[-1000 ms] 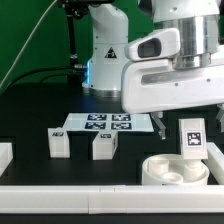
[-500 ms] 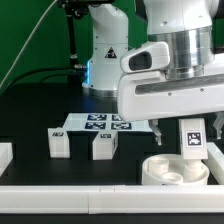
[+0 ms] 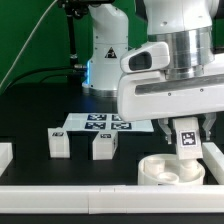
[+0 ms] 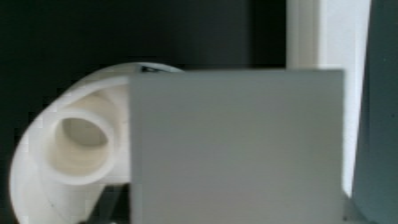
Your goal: Assemble stool
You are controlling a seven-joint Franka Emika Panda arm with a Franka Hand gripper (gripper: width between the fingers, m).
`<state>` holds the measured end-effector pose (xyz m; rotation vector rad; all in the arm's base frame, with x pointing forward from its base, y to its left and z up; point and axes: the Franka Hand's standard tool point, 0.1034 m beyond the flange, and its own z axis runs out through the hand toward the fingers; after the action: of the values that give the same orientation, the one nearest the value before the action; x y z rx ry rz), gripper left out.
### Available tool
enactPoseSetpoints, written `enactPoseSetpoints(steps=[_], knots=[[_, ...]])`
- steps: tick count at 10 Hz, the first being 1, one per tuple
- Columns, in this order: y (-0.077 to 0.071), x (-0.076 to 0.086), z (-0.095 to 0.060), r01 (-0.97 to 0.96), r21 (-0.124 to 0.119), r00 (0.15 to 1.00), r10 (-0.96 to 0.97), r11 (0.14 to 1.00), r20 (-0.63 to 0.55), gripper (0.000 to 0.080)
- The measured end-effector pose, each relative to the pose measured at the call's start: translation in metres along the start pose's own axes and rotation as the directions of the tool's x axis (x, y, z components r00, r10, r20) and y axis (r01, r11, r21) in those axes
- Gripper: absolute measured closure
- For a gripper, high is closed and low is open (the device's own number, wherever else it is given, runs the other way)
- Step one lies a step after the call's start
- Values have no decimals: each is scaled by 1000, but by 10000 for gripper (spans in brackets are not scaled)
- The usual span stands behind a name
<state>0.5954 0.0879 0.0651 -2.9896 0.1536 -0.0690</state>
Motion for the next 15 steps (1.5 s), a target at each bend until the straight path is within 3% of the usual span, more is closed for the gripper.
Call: enactPoseSetpoints(steps=[4,6,8,10,12,14,15], knots=[[-6,4,1,-88,4,996,88,996,-2,466],[-9,11,1,-330,32,944,330,944,3,466],[-10,14,2,-581,76,813,581,810,19,466],[-5,24,1,-821,179,560,825,543,67,466],[-11,22,2,-868,169,484,871,466,87,466],[-12,23,1,-933,157,343,932,324,114,466],[-11,23,1,-939,155,326,938,307,118,466]])
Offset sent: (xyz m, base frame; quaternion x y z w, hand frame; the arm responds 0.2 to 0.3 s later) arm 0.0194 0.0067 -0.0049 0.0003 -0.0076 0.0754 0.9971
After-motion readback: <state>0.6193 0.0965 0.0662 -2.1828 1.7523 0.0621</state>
